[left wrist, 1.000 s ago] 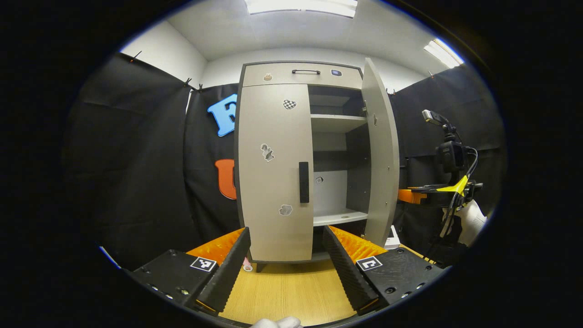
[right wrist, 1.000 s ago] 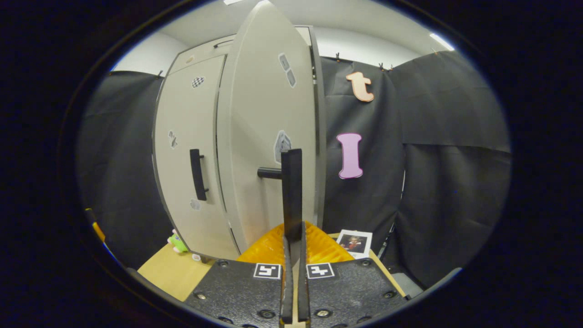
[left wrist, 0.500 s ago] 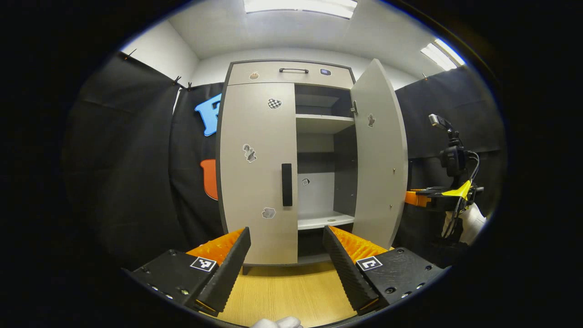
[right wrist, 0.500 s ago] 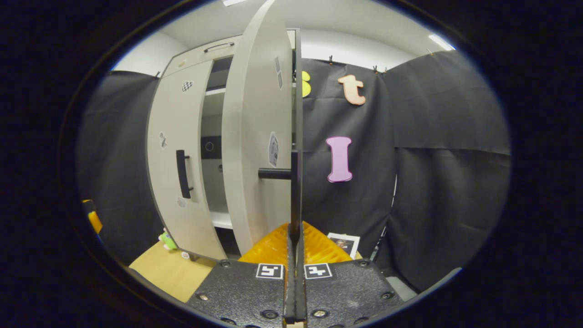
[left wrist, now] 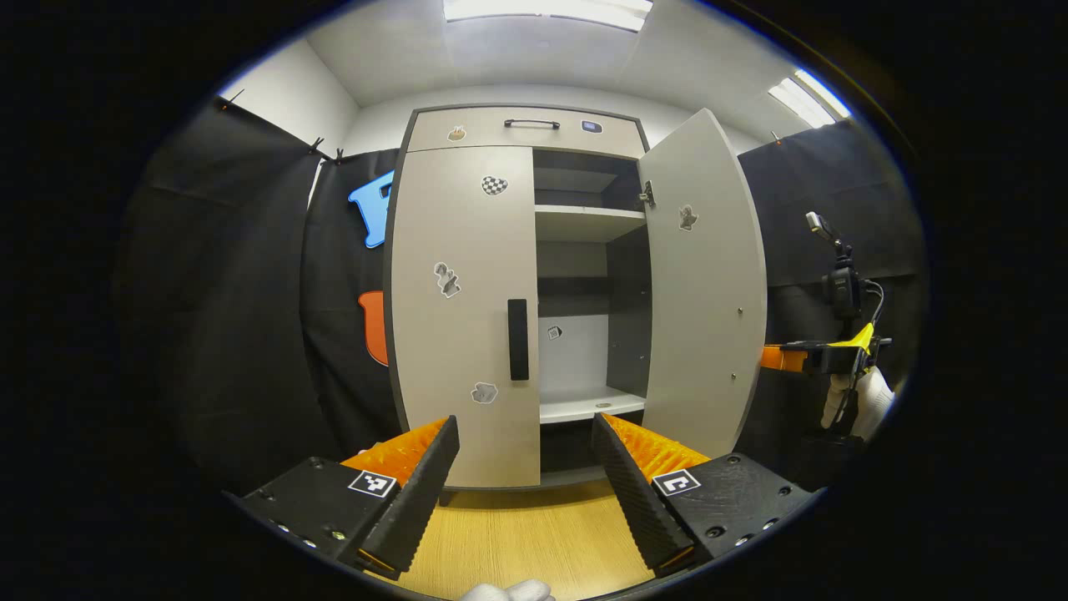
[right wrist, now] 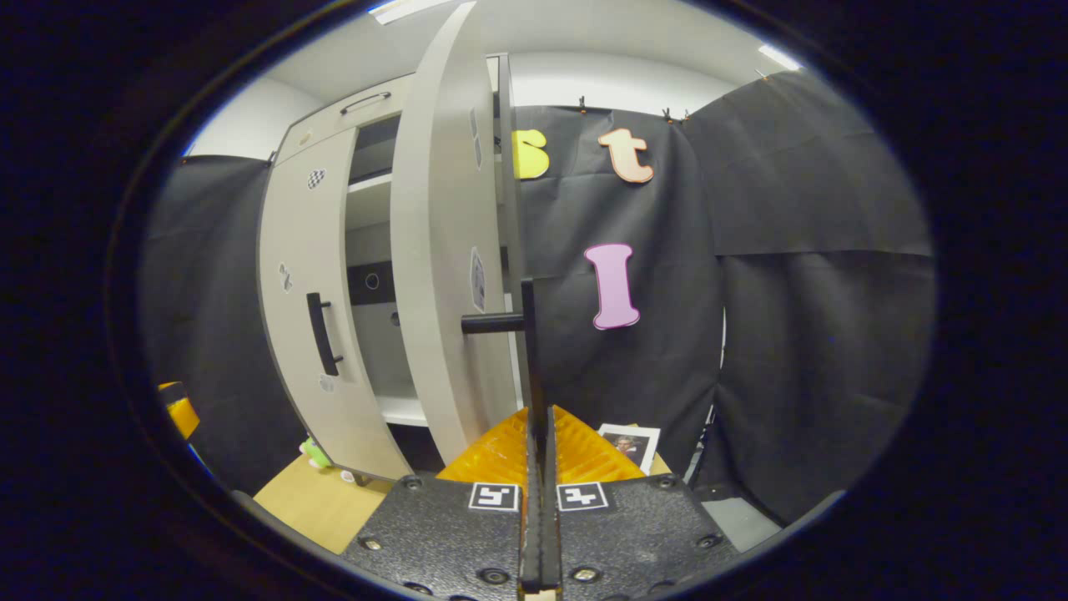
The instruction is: Open the right door of the double-door shoe cabinet with the right hand, and open the left door with the left hand.
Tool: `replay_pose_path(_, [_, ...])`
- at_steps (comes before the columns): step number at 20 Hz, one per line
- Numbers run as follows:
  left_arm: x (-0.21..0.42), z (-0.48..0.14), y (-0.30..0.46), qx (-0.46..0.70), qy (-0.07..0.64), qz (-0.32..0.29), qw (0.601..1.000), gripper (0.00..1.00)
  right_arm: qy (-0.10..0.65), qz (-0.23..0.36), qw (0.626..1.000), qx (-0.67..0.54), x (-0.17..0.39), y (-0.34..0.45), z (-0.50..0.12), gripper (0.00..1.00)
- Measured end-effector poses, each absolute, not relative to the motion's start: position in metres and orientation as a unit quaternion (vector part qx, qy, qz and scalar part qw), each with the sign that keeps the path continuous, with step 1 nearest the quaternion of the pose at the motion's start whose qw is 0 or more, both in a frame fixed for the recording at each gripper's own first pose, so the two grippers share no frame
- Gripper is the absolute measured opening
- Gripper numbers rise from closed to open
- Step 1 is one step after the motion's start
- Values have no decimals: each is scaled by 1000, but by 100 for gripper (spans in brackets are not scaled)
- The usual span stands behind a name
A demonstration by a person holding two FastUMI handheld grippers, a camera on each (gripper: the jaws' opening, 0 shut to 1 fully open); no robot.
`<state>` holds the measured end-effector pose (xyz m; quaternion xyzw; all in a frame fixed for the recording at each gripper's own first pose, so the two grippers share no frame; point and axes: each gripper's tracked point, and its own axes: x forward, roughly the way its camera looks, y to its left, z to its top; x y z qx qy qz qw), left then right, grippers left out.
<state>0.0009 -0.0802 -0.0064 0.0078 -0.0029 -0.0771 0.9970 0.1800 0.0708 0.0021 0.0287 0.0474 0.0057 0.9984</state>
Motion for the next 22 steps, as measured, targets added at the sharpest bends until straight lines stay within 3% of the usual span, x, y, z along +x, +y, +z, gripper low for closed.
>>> replay_pose_path(6, [3, -10, -72, 7, 2, -71, 997, 95, 51, -8, 998, 38, 176, 69, 2, 2])
replay_pose_path(12, [2, -10, -57, 6, -2, -59, 998, 96, 27, -49, 998, -4, 166, 50, 16, 17])
replay_pose_path(15, [3, -14, -50, 10, 2, -54, 999, 95, 3, -50, 999, -6, 163, 56, 27, 61])
replay_pose_path(17, [3, -13, -47, 13, 1, -50, 999, 96, -2, -50, 999, -1, 162, 61, 26, 80])
replay_pose_path(19, [4, -12, -47, 11, -1, -49, 999, 95, 1, -35, 999, 3, 156, 73, 23, 92])
replay_pose_path(22, [6, -18, -43, 5, 3, -46, 999, 95, 4, -17, 1000, -11, 146, 89, 13, 96])
